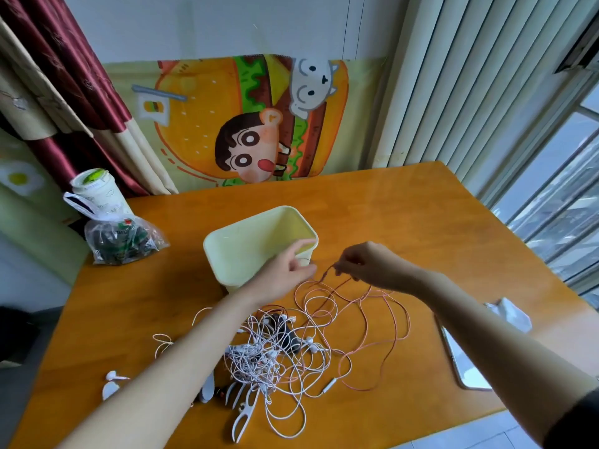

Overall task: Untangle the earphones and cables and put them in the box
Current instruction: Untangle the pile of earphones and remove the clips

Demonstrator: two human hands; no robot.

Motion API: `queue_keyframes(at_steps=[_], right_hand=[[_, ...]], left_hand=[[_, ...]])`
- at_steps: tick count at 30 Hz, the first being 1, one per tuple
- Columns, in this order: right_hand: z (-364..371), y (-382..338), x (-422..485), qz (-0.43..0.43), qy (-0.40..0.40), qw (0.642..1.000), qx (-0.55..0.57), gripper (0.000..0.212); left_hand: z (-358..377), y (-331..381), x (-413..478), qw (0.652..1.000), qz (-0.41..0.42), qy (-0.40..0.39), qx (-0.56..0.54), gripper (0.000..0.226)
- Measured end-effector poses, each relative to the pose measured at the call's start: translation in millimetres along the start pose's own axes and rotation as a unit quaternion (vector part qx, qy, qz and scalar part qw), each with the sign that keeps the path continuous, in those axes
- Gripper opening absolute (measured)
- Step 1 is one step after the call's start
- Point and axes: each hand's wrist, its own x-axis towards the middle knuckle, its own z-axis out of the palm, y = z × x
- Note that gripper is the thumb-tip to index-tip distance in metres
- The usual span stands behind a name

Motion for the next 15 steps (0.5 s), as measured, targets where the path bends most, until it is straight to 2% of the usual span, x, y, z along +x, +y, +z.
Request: queue_keyframes(at_steps=[3, 4, 8, 11, 15], right_hand=[[1, -17, 2, -0.038, 0.011, 0.999, 0.004, 0.019], [-1, -16, 2, -0.035, 0.015, 0.999, 0.016, 0.019], [-3, 12, -2, 0.036, -0.017, 0.996, 0.076, 0.014], [1, 49, -4, 0.113, -0.048, 0.985, 0.119, 0.019], [15, 94, -10, 0.214, -0.082, 0.960, 0.160, 0.019]], left_hand=[[14, 9, 3, 0.998, 0.029, -0.040, 0.045, 0.015], [13, 9, 4, 0.998, 0.019, -0.025, 0.048, 0.020], [-10, 0, 6, 0.991, -0.056, 0.119, -0.004, 0.030], [-33, -18, 12, 0.967, -0.106, 0.224, -0.057, 0.033], [-52, -33, 15, 0.929, -0.155, 0.313, -0.120, 0.032]])
